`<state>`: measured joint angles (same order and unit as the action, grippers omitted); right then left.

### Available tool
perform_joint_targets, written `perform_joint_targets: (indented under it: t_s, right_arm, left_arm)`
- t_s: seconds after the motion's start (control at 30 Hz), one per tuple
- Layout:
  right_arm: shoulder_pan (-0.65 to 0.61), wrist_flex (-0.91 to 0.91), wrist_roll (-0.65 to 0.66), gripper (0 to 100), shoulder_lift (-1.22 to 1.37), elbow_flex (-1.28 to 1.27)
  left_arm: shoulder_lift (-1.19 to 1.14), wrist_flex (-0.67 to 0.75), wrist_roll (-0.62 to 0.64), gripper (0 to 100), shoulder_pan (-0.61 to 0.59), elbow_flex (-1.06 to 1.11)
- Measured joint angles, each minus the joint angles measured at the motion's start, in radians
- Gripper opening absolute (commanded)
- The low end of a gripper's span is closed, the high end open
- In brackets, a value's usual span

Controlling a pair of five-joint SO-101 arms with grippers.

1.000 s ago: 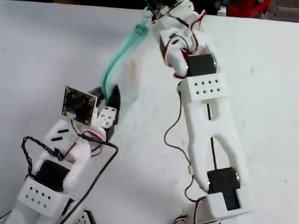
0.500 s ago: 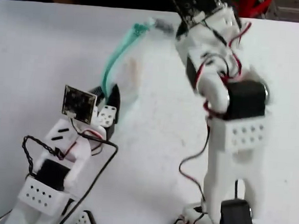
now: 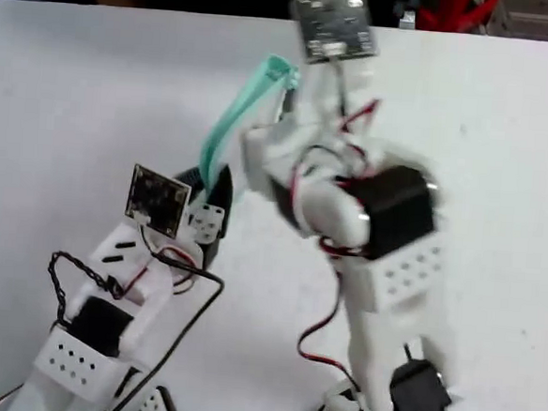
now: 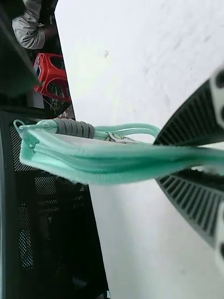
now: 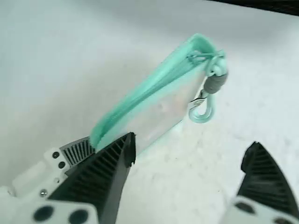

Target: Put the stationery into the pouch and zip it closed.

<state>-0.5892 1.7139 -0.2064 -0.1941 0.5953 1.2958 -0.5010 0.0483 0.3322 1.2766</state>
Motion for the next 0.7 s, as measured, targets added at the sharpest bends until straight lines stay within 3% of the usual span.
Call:
perform_joint_targets:
  t_s: [0.4, 0.7]
  right_arm:
    - [-0.014, -0.100, -0.123, 35.4, 0.333, 0.244]
    - [-0.087, -0.054, -0.157, 35.1, 0.394, 0.390]
  left_arm:
    - [0.002, 0.006, 0.000, 2, 0.020, 0.018]
    - [0.002, 0.006, 0.000, 2, 0.046, 0.021]
